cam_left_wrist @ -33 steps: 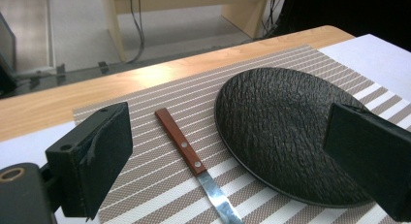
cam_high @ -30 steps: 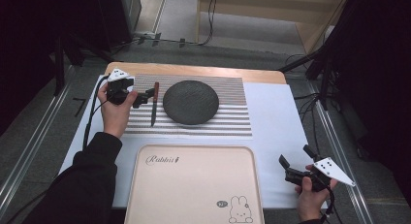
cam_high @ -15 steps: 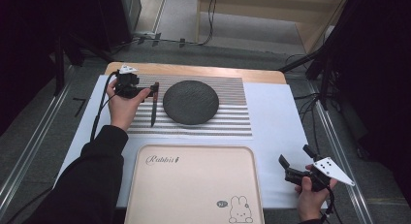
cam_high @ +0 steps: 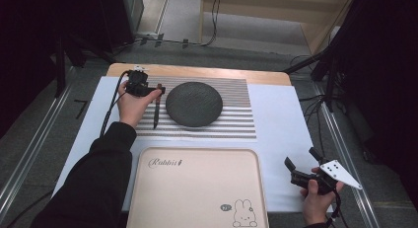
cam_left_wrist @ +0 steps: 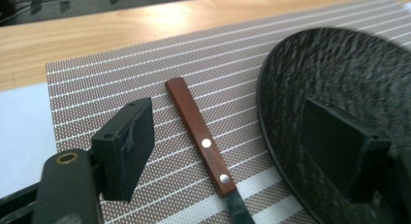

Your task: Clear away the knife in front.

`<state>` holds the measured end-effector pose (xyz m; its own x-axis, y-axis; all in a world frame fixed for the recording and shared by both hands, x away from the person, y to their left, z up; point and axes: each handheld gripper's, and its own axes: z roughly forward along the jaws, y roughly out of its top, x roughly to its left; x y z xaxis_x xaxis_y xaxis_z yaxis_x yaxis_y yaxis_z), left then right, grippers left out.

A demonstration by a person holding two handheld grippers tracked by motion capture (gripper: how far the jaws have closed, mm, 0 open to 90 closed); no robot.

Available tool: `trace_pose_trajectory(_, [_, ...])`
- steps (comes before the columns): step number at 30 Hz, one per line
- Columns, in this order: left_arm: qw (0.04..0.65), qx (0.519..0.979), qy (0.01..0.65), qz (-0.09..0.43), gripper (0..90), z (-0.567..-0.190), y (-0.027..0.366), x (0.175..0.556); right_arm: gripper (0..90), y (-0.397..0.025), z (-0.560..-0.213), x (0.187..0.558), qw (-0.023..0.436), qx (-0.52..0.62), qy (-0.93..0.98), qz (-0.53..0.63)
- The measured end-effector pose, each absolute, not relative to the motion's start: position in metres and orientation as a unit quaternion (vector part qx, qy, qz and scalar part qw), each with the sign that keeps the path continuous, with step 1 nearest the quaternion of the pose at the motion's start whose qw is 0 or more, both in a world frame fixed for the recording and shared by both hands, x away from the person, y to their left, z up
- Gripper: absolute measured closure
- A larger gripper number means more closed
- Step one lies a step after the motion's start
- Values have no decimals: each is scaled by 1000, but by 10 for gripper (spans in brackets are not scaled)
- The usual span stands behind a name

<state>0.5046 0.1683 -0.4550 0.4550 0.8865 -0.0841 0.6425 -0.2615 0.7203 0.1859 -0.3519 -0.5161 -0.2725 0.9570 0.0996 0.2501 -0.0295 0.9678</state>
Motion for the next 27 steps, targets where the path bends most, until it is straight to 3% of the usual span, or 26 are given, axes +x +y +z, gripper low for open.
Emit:
trace_pose_trajectory(8, [321,776,515,170,357,-463,166,514,0,-352,-516,186,341,496,608,518])
trace_pose_trajectory(14, [297,783,524,157,521,-471,165,516,0,-352,-516,186,342,497,607,518])
trace_pose_trajectory(27, [266,797,526,134,627,-475,160,512,0,-351,-516,186,341,497,607,518])
